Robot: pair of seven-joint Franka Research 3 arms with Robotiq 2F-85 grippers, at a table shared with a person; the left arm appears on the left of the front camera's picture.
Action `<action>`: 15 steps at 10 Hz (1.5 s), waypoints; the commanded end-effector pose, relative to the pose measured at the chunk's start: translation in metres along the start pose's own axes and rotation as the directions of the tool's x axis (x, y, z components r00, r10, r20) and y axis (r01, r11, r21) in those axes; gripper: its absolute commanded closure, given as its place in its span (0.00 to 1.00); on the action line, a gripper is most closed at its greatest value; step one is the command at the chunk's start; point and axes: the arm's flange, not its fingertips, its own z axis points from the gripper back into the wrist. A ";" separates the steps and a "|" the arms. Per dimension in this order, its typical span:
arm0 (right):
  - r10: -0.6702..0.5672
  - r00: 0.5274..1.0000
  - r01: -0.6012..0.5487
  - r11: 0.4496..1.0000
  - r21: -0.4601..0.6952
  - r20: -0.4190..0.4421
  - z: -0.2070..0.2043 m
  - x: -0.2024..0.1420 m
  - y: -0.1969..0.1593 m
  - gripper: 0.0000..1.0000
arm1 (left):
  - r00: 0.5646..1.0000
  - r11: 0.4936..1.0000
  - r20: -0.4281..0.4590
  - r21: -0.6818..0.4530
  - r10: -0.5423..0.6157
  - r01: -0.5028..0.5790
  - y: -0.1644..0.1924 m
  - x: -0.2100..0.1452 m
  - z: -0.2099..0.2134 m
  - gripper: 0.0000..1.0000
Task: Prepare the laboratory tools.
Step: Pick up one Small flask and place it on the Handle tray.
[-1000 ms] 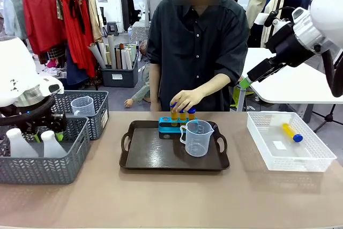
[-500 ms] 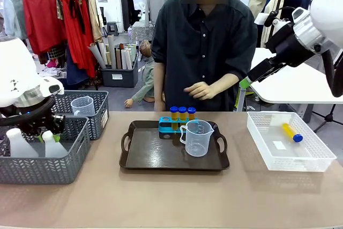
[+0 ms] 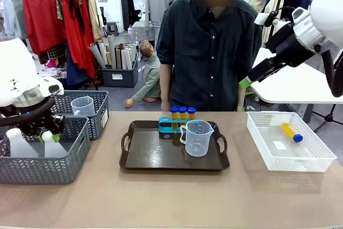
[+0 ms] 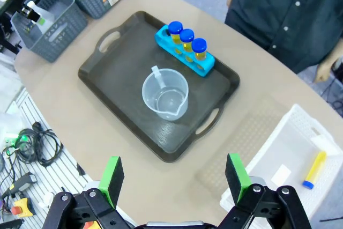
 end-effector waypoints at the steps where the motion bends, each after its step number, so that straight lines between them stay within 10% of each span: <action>1: -0.002 1.000 0.002 1.000 0.009 0.004 0.000 0.000 0.000 0.00 | 1.000 1.000 0.005 0.001 -0.001 0.001 0.000 0.000 0.000 1.00; 9: -0.002 1.000 0.002 1.000 0.009 0.004 0.000 0.000 0.000 0.00 | 1.000 0.999 0.012 0.045 -0.025 0.025 -0.004 -0.002 0.012 1.00; 15: -0.002 1.000 0.002 1.000 0.009 0.004 0.000 0.000 0.000 0.00 | 0.971 0.982 0.187 0.139 -0.149 0.124 -0.033 -0.003 0.180 1.00</action>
